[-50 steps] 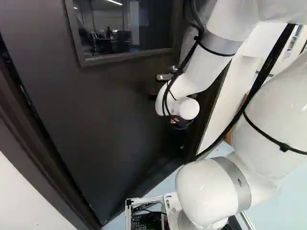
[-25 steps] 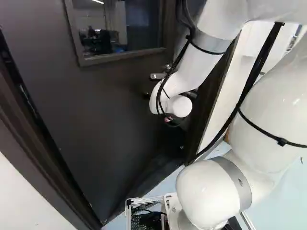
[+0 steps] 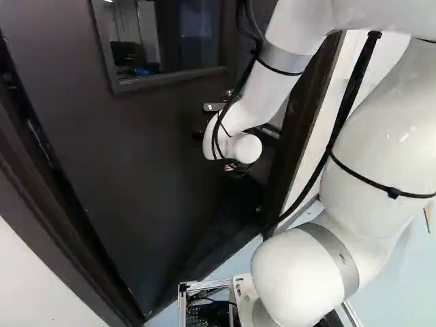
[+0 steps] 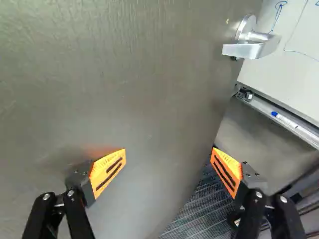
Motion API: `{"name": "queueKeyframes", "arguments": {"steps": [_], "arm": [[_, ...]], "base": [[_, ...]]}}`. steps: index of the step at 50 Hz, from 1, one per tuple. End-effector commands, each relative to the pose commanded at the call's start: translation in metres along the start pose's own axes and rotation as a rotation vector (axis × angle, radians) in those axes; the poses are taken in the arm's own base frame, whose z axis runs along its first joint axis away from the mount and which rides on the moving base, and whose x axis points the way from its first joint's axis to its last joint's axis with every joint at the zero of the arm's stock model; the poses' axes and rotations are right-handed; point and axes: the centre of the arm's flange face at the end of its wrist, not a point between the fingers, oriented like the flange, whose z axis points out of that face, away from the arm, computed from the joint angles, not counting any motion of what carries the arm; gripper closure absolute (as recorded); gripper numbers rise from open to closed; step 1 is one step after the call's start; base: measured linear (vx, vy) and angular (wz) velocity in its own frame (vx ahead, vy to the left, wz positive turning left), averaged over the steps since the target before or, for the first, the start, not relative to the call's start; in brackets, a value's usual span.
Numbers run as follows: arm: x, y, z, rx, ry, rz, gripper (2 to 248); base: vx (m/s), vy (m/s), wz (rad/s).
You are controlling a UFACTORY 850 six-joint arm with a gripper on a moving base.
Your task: Open the door and move inside
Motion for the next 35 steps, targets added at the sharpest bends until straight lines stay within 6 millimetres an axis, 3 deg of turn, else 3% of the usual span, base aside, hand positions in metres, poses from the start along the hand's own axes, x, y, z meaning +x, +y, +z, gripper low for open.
{"name": "queueKeyframes", "arguments": {"steps": [35], "arm": [[0.007, -0.041, 0.027, 0.022, -0.002, 0.037, 3]], "base": [[0.000, 0.000, 0.000]]}}
